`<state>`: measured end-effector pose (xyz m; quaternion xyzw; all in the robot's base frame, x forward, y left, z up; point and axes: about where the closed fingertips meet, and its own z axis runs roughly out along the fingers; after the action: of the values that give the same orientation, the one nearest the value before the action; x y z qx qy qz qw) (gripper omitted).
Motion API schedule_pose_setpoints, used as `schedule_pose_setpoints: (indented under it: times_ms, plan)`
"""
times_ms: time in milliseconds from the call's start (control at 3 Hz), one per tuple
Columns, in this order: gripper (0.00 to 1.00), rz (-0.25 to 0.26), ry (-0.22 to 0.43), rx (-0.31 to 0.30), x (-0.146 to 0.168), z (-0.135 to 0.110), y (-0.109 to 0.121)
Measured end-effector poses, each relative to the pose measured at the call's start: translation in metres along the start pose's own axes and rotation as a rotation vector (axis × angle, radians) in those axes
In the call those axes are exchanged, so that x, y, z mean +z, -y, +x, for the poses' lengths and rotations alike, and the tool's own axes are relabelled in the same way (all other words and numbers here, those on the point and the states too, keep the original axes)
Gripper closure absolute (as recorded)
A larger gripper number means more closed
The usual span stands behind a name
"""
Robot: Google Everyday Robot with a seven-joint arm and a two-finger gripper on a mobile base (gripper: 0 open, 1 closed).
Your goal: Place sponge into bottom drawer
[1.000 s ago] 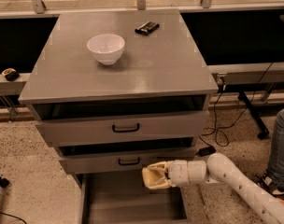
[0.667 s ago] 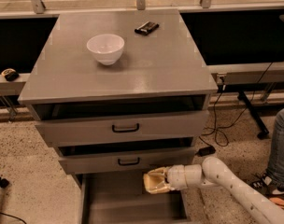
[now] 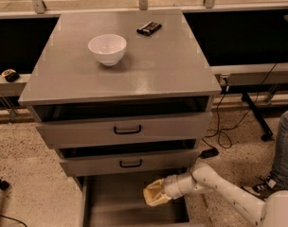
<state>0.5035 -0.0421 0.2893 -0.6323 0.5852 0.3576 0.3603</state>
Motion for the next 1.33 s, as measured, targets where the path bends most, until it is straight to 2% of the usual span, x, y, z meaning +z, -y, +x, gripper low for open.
schedule_pose_setpoints:
  times_ms: [333,667,1333]
  plan:
    - [1.0,-0.032,-0.036,0.022,0.023,0.023,-0.014]
    - [0.83,0.005,-0.043,0.044,0.043,0.038,-0.026]
    - [0.36,0.093,0.03,0.087,0.07,0.051,-0.036]
